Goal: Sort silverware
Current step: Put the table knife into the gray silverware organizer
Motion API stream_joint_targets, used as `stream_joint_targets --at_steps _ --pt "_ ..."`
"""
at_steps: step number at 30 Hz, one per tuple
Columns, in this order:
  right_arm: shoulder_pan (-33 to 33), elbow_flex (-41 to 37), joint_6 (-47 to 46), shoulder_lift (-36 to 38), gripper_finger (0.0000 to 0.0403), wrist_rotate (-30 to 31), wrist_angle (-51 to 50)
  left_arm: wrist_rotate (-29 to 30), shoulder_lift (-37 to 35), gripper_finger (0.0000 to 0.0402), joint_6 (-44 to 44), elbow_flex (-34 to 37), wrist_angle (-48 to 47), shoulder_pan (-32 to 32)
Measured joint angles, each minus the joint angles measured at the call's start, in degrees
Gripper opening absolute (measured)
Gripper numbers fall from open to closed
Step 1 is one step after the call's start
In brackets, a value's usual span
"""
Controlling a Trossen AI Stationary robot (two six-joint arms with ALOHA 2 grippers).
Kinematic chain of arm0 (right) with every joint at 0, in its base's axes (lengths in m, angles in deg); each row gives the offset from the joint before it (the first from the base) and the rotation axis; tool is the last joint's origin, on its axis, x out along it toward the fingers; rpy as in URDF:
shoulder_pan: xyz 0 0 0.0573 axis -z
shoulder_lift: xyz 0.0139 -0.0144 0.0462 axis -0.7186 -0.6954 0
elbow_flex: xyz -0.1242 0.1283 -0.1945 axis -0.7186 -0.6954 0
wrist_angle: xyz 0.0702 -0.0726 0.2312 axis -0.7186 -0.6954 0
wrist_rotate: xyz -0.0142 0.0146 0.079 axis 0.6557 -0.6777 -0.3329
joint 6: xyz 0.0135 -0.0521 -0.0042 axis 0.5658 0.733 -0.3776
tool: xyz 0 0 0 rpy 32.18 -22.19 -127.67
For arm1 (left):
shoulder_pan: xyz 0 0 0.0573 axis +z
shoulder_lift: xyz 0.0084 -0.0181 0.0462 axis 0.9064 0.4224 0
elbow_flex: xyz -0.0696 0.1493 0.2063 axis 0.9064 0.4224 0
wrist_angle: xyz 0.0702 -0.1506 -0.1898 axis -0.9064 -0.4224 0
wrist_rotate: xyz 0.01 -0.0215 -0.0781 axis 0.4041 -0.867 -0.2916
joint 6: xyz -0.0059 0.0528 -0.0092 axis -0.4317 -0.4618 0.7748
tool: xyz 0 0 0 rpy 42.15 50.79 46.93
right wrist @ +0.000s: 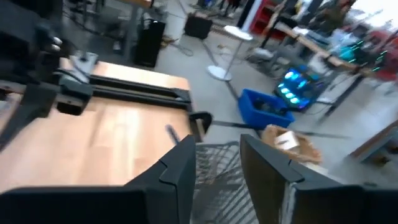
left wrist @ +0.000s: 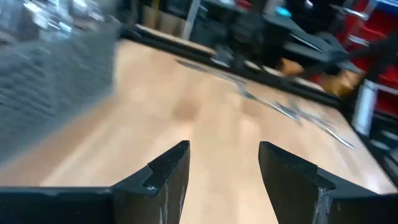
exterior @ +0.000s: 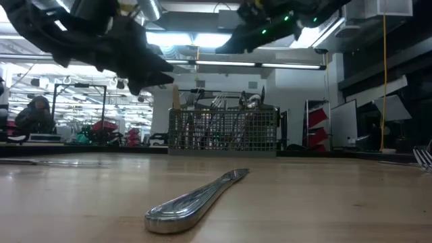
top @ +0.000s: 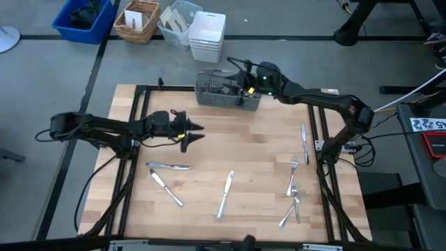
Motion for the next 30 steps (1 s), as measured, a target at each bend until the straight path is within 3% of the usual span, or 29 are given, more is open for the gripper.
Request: stream_joint_targets --at_steps 8,16,30 --pt "-3.3 0.0 -6.3 6.1 0.0127 -7.4 -9.9 -0.3 -7.1 0.0184 1.3 0.0 -11.2 -8.0" --pt "-11.4 0.0 -6.8 9.8 0.0127 -7.8 -18.5 -0.2 -9.1 0.0184 1.8 -0.3 -17.9 -16.6" --pt "-28.9 0.0 -10.0 7.8 0.0127 -4.2 -21.0 5.6 -8.9 0.0184 13.2 -7.5 -57.4 -28.6"
